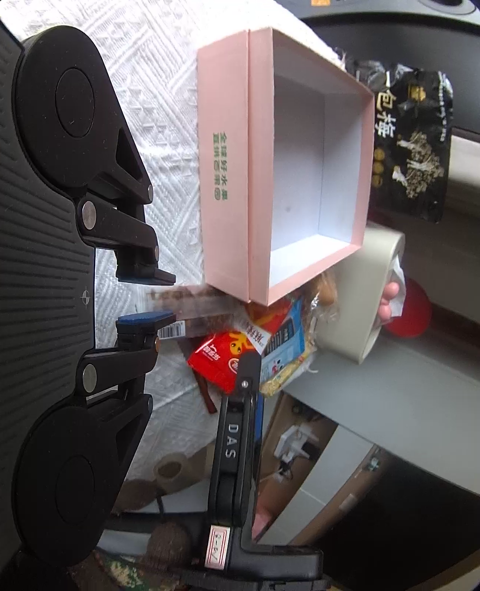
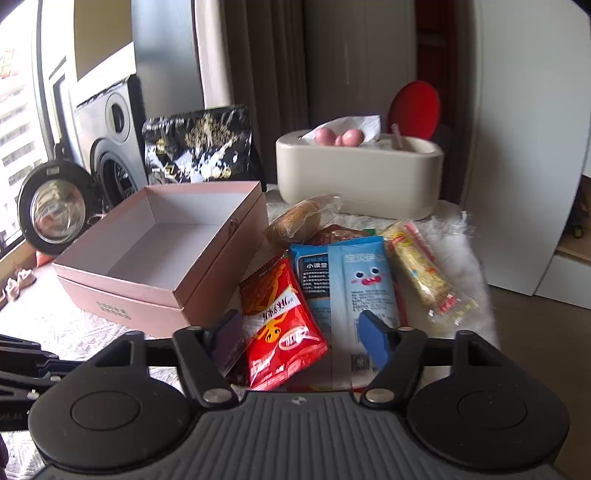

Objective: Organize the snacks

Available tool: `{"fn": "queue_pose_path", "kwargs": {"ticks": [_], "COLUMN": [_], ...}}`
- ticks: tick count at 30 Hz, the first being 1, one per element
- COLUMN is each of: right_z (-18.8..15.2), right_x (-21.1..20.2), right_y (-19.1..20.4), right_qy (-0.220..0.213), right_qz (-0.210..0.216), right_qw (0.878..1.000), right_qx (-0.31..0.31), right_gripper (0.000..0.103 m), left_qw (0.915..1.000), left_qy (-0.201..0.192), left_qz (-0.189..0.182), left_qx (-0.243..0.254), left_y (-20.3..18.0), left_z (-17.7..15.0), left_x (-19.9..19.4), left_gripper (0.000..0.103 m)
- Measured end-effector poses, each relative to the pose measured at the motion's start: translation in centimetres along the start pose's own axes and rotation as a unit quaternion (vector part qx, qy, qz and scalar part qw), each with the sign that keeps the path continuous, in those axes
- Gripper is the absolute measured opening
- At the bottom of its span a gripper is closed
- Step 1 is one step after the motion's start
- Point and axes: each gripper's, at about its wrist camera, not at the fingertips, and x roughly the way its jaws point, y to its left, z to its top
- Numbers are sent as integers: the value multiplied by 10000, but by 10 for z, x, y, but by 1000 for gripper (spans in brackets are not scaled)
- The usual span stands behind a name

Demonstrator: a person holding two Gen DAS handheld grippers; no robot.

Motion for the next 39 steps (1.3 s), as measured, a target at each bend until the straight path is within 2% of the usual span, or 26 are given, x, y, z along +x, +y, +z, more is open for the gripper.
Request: {"fn": "queue_pose_path", "kwargs": {"ticks": [4, 7, 11, 14, 16, 18, 21, 26, 27, 28, 29, 33, 34, 36, 39], "right_z": [12, 23, 30, 40, 53, 67, 88, 100, 99, 95, 92, 78, 73, 64, 45], "right_x": [27, 45, 65, 73, 79, 84, 104, 159, 165, 167, 164, 131, 122, 103, 77], "right_y": [2, 6, 23, 30, 21, 4, -22, -28, -29, -28, -29, -25, -23, -21, -15], "right_qy": [-4, 23, 90, -114, -272, -344, -282, 448, 538, 588, 531, 336, 345, 414, 533], "right_qz": [-23, 21, 183, -8, -133, -120, 11, 106, 133, 201, 322, 353, 387, 608, 722], "right_qw": [9999, 9998, 9987, 9977, 9986, 9993, 9978, 9968, 9964, 9962, 9962, 9977, 9978, 9965, 9955], "right_qx": [-134, -177, -477, -670, -425, -1, 605, 652, 640, 611, 608, 467, 403, 387, 304], "right_gripper": [58, 48, 47, 47, 54, 76, 86, 88, 79, 74, 64, 52, 50, 39, 33], "left_qw": [9995, 9991, 9974, 9961, 9946, 9933, 9942, 9989, 9988, 9986, 9984, 9979, 9979, 9976, 9970], "left_qy": [-19, -15, -204, -251, -341, -420, -344, 153, 237, 297, 337, 411, 410, 424, 442], "left_qz": [257, 256, 448, 455, 575, 645, 480, -141, -243, -309, -347, -407, -411, -409, -442], "left_qx": [-167, -340, -526, -713, -791, -863, -904, -431, -366, -320, -290, -284, -299, -351, -447], "left_y": [20, 32, 48, 64, 73, 80, 82, 55, 50, 46, 44, 41, 42, 42, 44], "left_z": [10, 12, 16, 23, 26, 29, 28, 18, 16, 14, 13, 9, 9, 7, 2], "left_x": [12, 13, 8, 3, -1, -3, -1, 13, 15, 17, 19, 25, 27, 29, 26], "left_gripper": [18, 18, 18, 17, 17, 17, 17, 17, 17, 17, 17, 17, 17, 17, 17]}}
